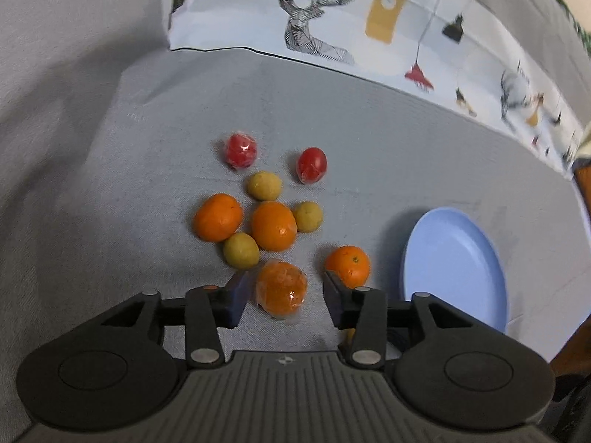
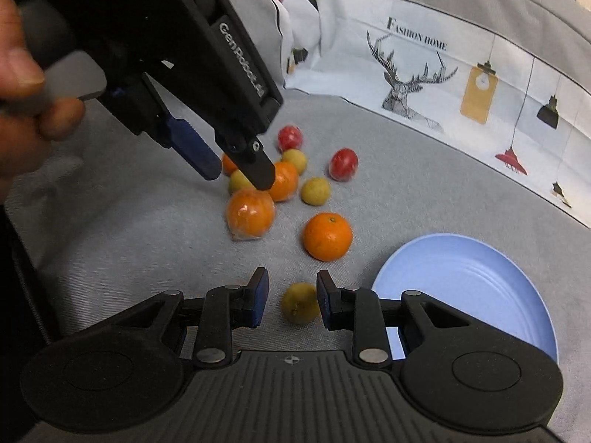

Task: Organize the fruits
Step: 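Grasp the wrapped orange with the left gripper while the right gripper grasps a yellow fruit, then carry the wrapped orange and yellow fruit over the blue plate with both grippers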

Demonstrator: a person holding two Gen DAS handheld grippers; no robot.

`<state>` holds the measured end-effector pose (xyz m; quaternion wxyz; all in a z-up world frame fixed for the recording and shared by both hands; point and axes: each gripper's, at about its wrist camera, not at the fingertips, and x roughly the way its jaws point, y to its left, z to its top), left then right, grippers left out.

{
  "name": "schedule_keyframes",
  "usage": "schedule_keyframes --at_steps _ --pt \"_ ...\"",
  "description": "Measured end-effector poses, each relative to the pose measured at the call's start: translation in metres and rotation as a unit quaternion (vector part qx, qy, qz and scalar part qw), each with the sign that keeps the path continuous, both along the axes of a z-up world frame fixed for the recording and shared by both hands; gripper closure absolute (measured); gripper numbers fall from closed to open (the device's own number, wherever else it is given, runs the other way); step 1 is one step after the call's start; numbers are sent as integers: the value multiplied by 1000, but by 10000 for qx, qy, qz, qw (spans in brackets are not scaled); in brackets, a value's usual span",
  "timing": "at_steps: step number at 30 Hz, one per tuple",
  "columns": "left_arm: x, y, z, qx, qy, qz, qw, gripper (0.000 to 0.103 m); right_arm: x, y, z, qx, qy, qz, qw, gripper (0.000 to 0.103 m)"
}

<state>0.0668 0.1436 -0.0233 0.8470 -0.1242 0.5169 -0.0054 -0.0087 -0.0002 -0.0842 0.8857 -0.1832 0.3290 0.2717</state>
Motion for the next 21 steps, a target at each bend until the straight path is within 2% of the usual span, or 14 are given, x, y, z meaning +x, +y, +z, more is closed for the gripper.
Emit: schedule_keyframes --at_steps 3,6,12,14,16,18,21 --pt "5 -11 -6 390 78 -114 9991 53 -4 0 -5 -158 2 -75 9998 72" --pt "9 -19 -12 605 146 -203 9979 53 1 1 -8 -185 67 -112 9997 70" --pt "14 -25 -20 803 362 -256 9958 53 4 -1 -13 -276 86 -166 9994 71" --pt "14 -25 -21 828 404 -263 9954 53 6 -2 -13 -270 118 -165 9994 74" --pt "14 -26 -21 842 437 -287 9951 55 6 -3 -13 -267 120 -150 9995 77" --pt "14 -27 -20 812 417 -334 9953 64 5 -2 -13 -273 105 -121 9995 77" --pt "12 -29 -18 919 365 -353 9945 65 1 -3 -6 -150 39 -49 9999 77"
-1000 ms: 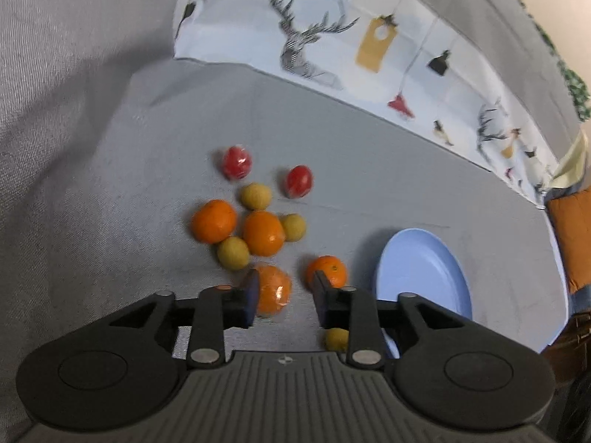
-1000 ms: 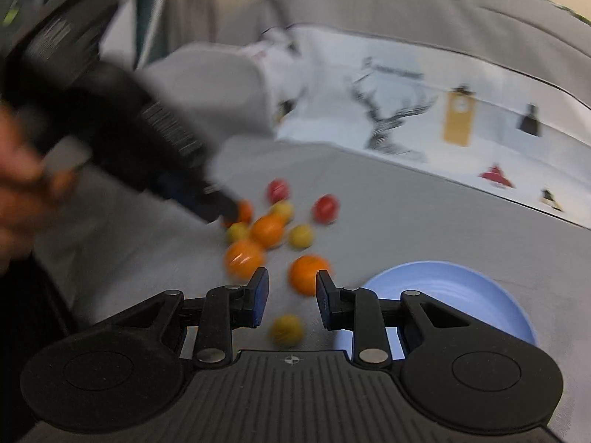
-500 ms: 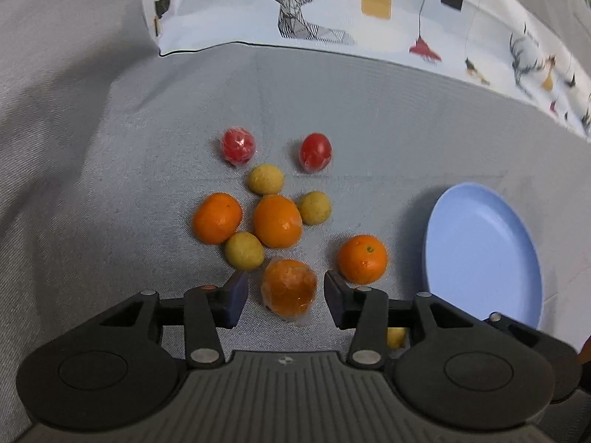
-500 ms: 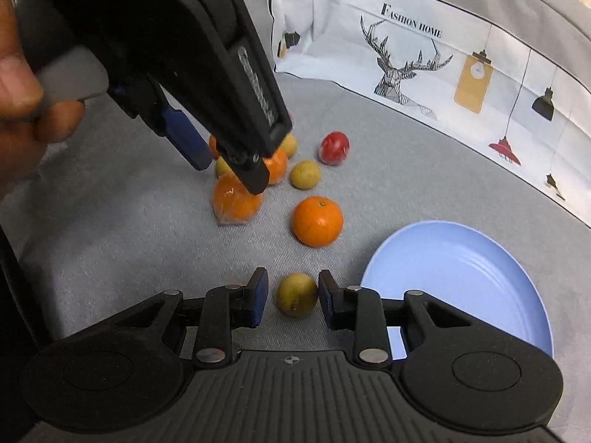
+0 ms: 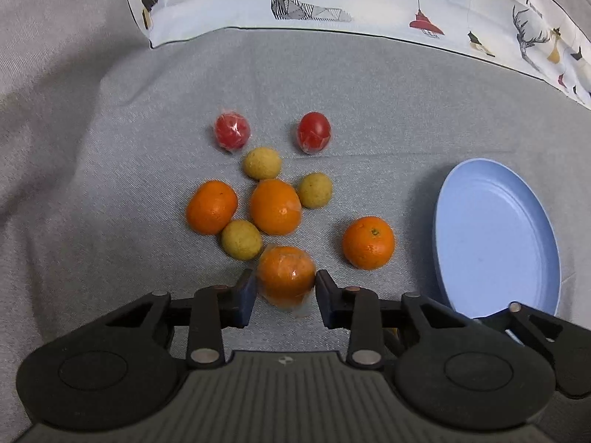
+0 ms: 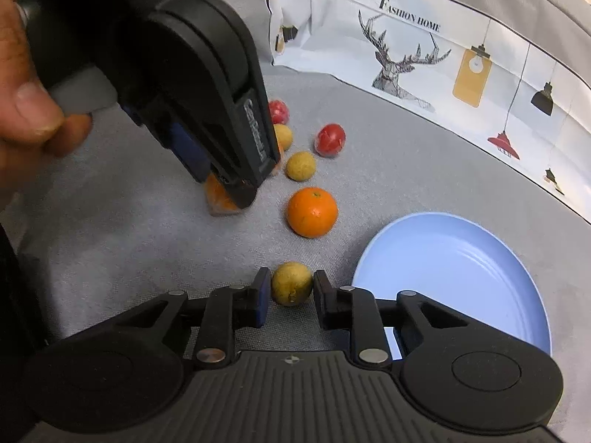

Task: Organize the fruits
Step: 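Carry the wrapped orange and yellow fruit over the blue plate with both grippers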

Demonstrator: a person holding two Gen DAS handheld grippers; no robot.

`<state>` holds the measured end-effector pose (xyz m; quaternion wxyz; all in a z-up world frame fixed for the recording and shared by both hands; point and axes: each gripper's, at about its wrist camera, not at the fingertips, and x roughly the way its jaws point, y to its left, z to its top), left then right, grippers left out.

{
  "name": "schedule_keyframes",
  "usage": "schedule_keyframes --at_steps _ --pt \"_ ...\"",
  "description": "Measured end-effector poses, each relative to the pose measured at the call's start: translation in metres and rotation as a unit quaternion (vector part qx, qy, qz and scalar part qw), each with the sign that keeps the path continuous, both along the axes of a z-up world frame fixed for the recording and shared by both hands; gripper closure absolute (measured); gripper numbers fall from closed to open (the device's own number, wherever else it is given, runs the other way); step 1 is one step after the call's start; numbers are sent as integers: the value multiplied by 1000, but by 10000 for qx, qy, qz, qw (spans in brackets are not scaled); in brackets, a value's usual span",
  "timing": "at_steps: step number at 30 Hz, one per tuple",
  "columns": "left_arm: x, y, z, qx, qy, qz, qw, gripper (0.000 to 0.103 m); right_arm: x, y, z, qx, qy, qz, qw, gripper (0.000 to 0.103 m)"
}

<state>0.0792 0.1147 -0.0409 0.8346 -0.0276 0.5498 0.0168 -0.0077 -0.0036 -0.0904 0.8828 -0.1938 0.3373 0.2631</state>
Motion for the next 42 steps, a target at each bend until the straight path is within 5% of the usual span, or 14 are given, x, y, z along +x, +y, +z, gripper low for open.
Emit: schedule_keyframes --at_steps 6,13,16,19,21,24,30,42 --pt "-12 -6 16 150 -382 -83 9991 65 -6 -20 36 441 -158 -53 9989 77" --pt "-41 -14 57 2 -1675 -50 9859 65 -8 -75 102 504 -1146 -213 9919 77" --pt "-51 -36 68 -44 -2070 -281 9779 65 7 -109 99 610 -1294 -638 9877 77" --pt "-58 -54 69 -613 -2291 -433 9705 65 30 -138 75 783 -748 -1416 9840 77" --pt "-58 -65 60 -1126 -2195 -580 9674 65 41 -154 75 1079 -552 -1834 9755 77" --pt "-51 -83 54 -872 -2071 -853 9707 65 50 -168 77 1250 -513 -2097 9684 77" --pt "-41 -83 45 -1073 -1982 -843 9706 65 59 -175 67 1188 -229 -2317 9652 77" --pt "-49 -125 23 -406 -1871 -1835 9642 65 56 -162 59 893 -48 -2098 9736 77"
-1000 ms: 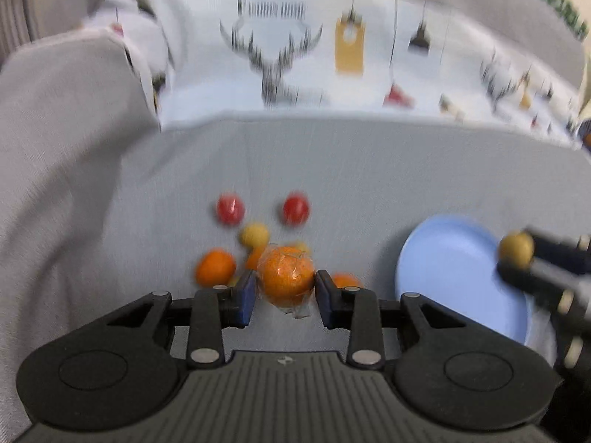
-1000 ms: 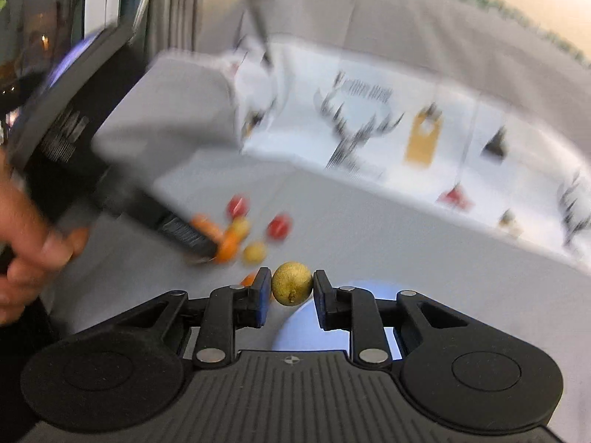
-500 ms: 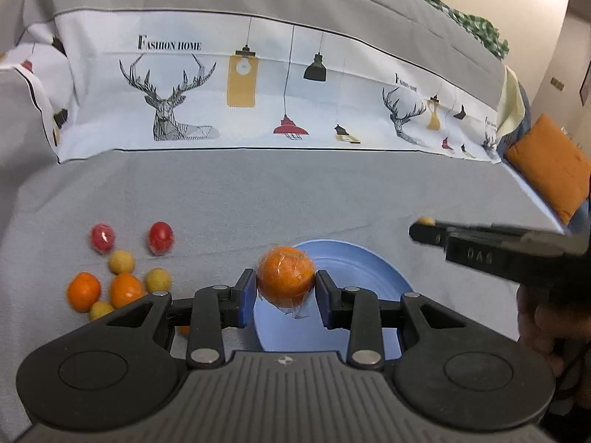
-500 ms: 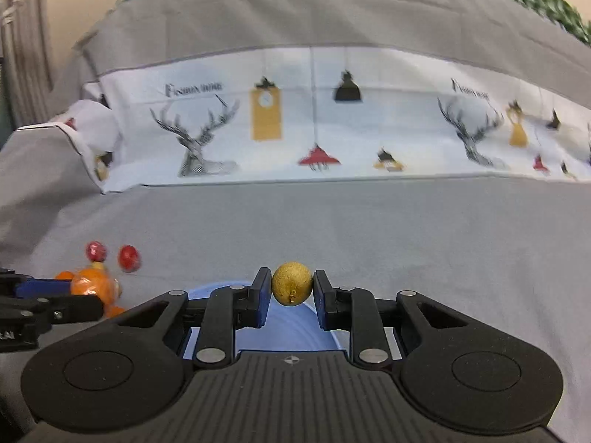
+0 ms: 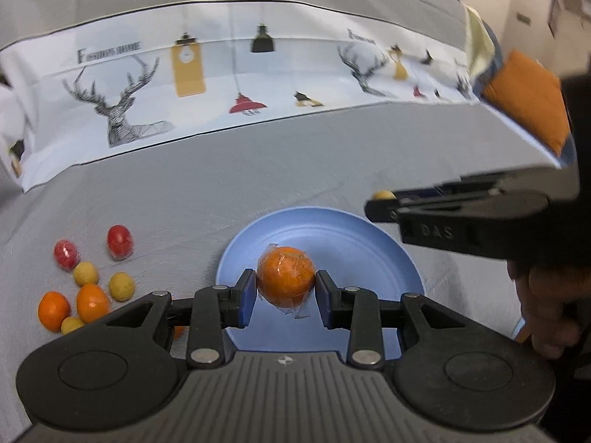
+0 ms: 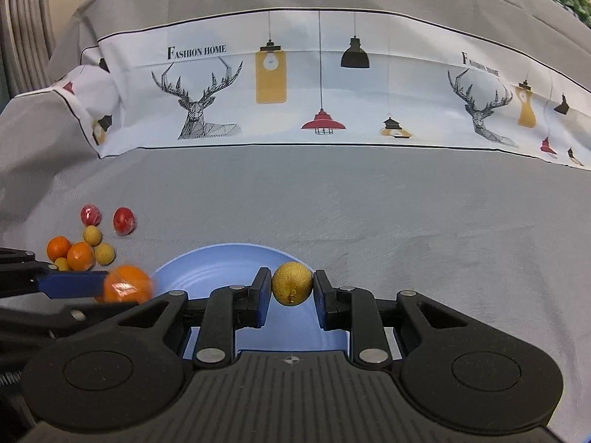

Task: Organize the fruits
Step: 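Carry the wrapped orange and yellow fruit over the blue plate with both grippers, then open both grippers to drop the orange and yellow fruit onto the plate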

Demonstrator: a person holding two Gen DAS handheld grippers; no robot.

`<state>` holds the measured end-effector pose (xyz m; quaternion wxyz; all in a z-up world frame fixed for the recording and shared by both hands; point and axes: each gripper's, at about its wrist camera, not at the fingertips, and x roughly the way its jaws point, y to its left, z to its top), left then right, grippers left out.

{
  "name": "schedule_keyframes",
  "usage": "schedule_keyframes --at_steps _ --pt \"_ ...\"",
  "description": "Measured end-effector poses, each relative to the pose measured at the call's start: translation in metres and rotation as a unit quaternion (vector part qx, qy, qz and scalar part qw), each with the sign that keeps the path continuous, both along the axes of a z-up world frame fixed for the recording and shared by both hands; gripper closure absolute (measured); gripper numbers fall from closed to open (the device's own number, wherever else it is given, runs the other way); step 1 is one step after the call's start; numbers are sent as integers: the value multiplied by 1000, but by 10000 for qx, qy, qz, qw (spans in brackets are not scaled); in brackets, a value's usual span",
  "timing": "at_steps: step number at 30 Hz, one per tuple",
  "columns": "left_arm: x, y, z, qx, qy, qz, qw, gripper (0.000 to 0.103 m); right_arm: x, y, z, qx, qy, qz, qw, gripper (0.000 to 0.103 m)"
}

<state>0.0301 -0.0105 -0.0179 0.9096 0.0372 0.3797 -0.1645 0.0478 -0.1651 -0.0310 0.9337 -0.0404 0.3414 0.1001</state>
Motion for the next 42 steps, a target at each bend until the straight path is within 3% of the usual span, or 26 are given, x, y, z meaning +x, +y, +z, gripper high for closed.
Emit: schedule_keyframes --at_steps 3,42 --pt "-2 -5 -3 130 -42 -103 9999 65 0 1 -1 -69 4 24 10000 77" --pt "-7 -8 1 57 -183 -227 9996 65 2 5 -5 -214 65 5 9997 77"
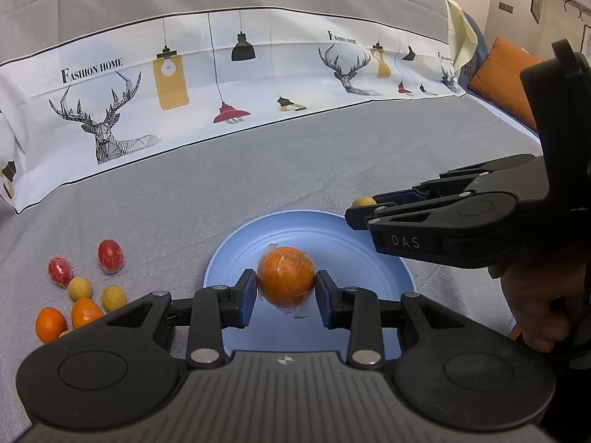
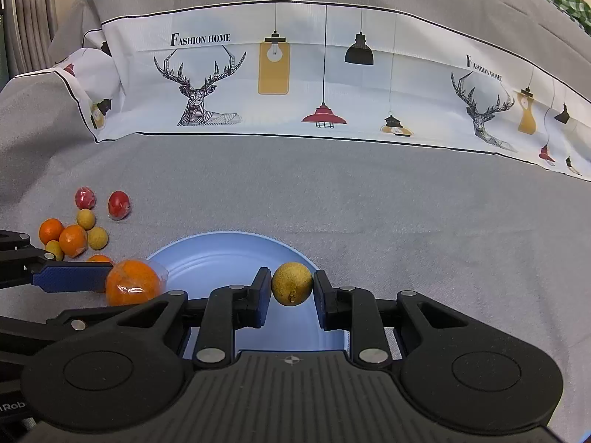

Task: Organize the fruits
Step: 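Open both grippers to drop the orange and yellow fruit onto the plate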

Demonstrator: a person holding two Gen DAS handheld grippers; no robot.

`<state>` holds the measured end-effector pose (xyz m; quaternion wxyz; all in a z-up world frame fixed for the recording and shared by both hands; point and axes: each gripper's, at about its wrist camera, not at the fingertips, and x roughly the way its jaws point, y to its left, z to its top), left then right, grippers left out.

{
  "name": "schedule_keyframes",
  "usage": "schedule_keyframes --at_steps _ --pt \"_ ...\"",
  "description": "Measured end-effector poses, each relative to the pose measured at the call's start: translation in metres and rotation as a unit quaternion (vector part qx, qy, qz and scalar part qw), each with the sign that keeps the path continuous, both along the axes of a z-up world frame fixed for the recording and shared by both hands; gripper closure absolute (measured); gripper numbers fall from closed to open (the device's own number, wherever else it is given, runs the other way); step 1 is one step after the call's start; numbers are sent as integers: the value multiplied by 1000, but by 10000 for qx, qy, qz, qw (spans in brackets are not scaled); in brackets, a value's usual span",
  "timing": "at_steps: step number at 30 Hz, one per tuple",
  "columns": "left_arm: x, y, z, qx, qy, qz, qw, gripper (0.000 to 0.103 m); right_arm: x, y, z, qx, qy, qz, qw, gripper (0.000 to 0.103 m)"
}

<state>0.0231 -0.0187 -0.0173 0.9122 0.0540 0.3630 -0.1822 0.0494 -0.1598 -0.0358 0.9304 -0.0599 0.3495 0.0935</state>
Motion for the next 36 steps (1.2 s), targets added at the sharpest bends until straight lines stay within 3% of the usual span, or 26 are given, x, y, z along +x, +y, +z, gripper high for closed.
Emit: schedule_keyframes --at_steps 16,20,36 --pt "1 0 2 -77 30 -12 10000 63 0 0 1 -44 -18 3 10000 77" --pt "1 2 3 -114 15 18 9999 63 0 -1 2 -53 -73 -120 9999 53" --pt "1 5 4 -114 -61 125 9998 63 -1 -1 3 -251 -201 -233 9992 54"
